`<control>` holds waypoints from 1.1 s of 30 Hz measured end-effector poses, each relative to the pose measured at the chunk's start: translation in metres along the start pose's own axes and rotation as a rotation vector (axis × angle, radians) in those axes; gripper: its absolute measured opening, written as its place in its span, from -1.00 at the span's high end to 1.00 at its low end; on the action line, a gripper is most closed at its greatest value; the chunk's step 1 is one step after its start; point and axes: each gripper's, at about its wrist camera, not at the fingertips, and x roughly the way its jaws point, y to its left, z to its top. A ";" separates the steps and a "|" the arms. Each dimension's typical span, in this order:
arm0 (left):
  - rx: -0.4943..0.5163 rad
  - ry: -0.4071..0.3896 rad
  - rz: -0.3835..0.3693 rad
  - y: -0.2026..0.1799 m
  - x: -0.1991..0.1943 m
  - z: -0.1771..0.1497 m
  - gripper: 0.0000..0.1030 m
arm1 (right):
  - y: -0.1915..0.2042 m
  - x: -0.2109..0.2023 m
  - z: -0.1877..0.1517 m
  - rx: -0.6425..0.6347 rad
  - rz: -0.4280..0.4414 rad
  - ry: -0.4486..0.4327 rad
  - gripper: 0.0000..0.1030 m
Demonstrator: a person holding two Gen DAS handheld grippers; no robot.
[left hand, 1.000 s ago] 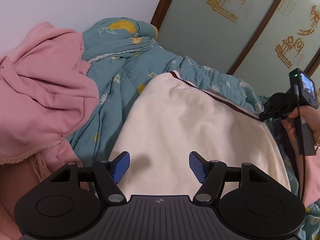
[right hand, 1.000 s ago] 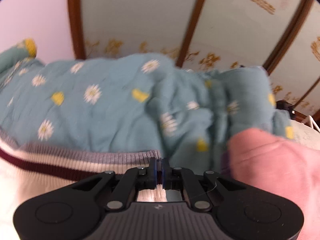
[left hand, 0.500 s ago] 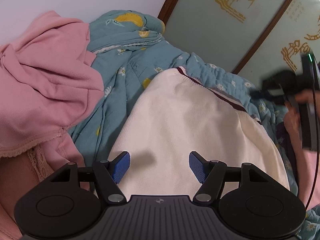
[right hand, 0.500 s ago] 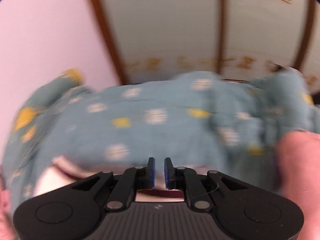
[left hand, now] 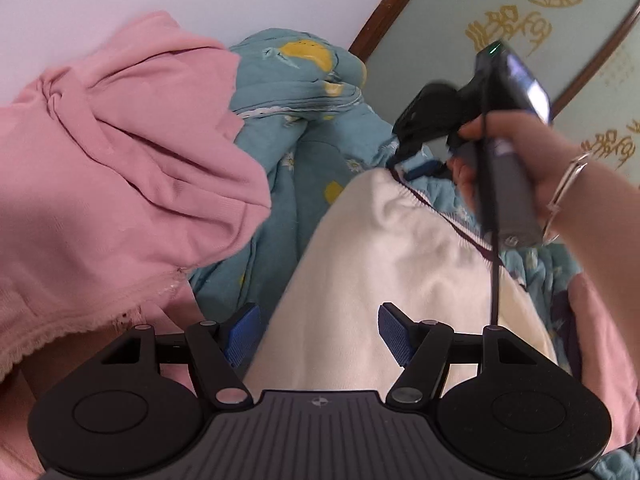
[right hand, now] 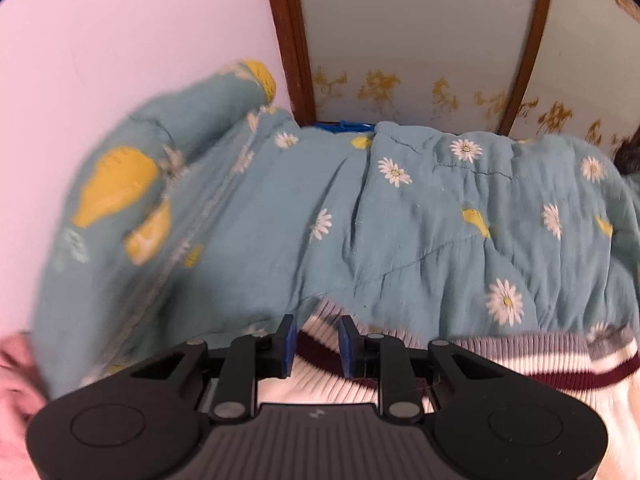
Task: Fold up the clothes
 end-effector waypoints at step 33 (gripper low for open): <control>0.055 0.062 0.009 -0.012 0.014 -0.011 -0.33 | -0.182 0.002 -0.040 -0.197 -0.399 0.007 0.89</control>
